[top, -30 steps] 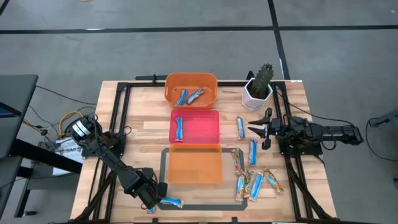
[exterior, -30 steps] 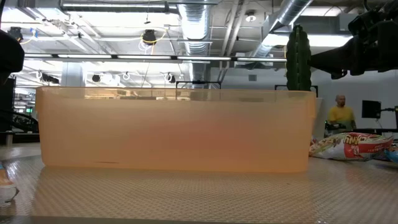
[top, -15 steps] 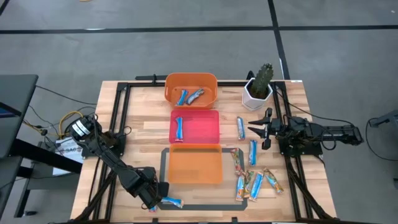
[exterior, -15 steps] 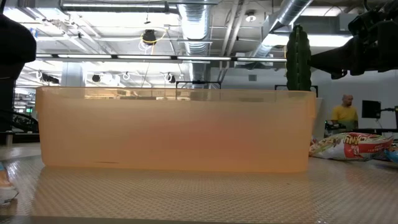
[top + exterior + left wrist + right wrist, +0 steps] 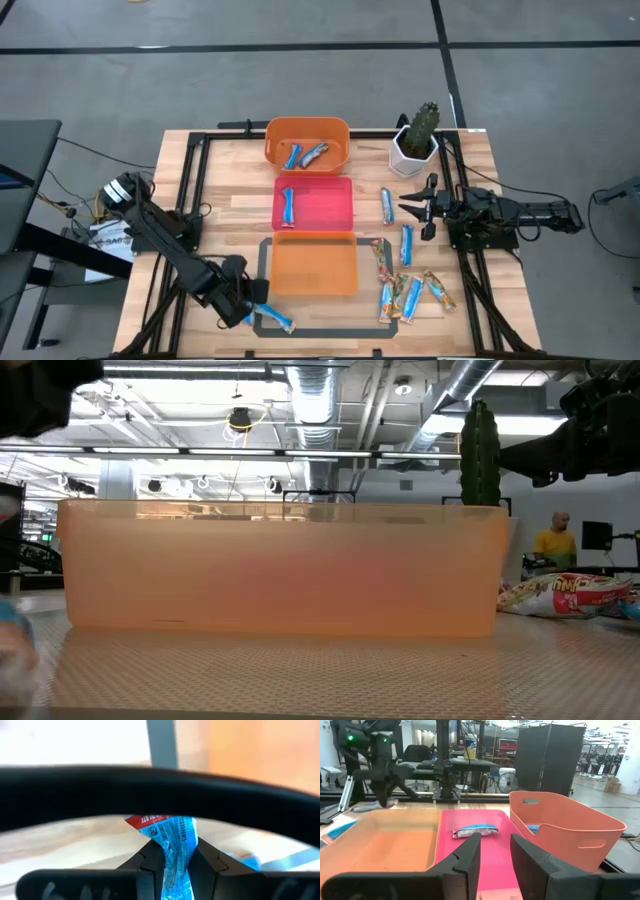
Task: Pick and place Granola Bars by type
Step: Put the red granola bar into the red bin
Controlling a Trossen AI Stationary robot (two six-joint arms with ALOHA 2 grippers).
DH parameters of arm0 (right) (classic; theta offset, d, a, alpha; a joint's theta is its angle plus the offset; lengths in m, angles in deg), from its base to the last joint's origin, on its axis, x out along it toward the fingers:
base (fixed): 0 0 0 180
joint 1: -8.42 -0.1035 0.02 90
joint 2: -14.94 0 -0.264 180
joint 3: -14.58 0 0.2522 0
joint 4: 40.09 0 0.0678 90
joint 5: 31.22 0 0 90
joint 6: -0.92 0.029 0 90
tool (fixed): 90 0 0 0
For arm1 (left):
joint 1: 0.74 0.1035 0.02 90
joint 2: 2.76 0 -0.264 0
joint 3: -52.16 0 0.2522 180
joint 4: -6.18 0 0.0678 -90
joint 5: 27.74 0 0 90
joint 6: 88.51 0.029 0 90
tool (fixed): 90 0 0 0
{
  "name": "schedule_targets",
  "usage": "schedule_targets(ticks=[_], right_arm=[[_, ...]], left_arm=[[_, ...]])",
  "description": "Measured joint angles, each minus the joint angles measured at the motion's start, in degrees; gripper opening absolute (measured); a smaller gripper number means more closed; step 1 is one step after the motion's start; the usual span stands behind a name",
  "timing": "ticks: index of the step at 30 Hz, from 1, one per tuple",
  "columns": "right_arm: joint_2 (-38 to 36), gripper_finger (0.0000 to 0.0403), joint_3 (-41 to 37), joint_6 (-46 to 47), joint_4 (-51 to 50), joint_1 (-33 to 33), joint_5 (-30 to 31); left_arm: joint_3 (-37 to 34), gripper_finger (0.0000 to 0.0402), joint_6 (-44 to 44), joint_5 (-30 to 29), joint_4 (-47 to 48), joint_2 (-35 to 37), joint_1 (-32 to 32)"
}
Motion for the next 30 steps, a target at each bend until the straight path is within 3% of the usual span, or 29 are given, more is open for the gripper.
schedule_targets(ticks=[13, 23, 30], right_arm=[[0.0, 0.0102, 0.0, 0.0, 0.0, 0.0, 0.0], [0.0, 0.0102, 0.0, 0.0, 0.0, 0.0, 0.0], [0.0, 0.0102, 0.0, 0.0, 0.0, 0.0, 0.0]], left_arm=[[0.0, 0.0061, 5.5, -20.6, 1.9, 10.7, 2.9], [0.0, 0.0061, 24.4, -32.6, -3.2, 16.3, 10.9], [0.0, 0.0061, 32.0, -39.0, -4.6, 19.4, 16.0]])
